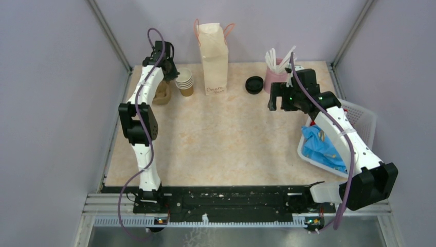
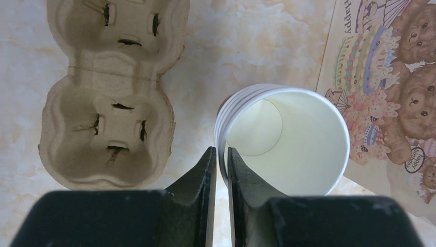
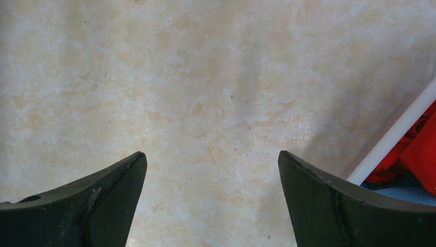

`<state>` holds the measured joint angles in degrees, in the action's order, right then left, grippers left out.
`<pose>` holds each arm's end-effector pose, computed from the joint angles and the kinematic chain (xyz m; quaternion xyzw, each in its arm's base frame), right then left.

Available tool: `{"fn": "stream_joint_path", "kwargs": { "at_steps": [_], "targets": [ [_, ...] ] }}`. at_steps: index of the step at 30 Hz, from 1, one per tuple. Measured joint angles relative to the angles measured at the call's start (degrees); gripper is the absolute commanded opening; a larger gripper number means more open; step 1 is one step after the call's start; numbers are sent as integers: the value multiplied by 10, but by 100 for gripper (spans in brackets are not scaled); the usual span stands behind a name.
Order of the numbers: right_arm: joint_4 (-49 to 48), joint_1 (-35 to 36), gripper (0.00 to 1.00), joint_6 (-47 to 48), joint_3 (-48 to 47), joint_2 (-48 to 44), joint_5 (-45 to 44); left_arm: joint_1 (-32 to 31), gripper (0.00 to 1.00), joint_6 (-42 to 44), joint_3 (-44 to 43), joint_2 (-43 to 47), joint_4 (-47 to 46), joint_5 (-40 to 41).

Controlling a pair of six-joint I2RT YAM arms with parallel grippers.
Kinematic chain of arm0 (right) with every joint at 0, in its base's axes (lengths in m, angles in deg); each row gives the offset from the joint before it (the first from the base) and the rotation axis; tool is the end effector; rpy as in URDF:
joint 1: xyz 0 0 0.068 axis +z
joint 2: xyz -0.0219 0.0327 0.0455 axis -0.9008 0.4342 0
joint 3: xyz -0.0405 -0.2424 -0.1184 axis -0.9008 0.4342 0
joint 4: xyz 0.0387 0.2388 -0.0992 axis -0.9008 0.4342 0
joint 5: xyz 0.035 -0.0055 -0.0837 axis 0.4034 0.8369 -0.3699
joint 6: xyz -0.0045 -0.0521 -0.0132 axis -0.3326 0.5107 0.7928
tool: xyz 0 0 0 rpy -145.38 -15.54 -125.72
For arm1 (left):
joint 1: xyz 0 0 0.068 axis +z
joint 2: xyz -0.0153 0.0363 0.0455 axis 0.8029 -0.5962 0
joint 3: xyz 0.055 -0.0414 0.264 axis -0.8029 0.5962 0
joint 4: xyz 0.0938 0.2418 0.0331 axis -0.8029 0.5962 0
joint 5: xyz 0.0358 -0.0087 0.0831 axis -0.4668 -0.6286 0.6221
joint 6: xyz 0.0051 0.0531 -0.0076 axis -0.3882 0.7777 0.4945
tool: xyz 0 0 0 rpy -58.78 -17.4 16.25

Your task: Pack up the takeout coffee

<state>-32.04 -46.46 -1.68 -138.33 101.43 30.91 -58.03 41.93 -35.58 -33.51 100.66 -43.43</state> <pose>0.2629 0.0842 0.3537 -0.0369 0.9155 0.1024 0.3873 0.4873 -0.0348 0.2960 -0.1787 0.9116 -0.0318 0.3688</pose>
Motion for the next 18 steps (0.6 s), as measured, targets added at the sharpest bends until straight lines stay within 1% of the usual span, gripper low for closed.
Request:
{"fn": "stream_joint_path", "kwargs": {
  "at_steps": [4,7,11,15,16,17,18],
  "targets": [
    [0,0,98,0,0,0,0,0,14,0,-8,0,8,1],
    [-1,0,98,0,0,0,0,0,9,0,-19,0,13,2],
    [-2,0,98,0,0,0,0,0,0,1,-35,0,18,2],
    [-2,0,98,0,0,0,2,0,1,3,-46,0,20,2],
    [-2,0,98,1,0,0,2,0,13,4,-47,0,21,2],
    [-2,0,98,2,0,0,2,0,28,5,-47,0,21,2],
    [-2,0,98,3,1,0,2,0,36,6,-47,0,22,2]
  ]
}}
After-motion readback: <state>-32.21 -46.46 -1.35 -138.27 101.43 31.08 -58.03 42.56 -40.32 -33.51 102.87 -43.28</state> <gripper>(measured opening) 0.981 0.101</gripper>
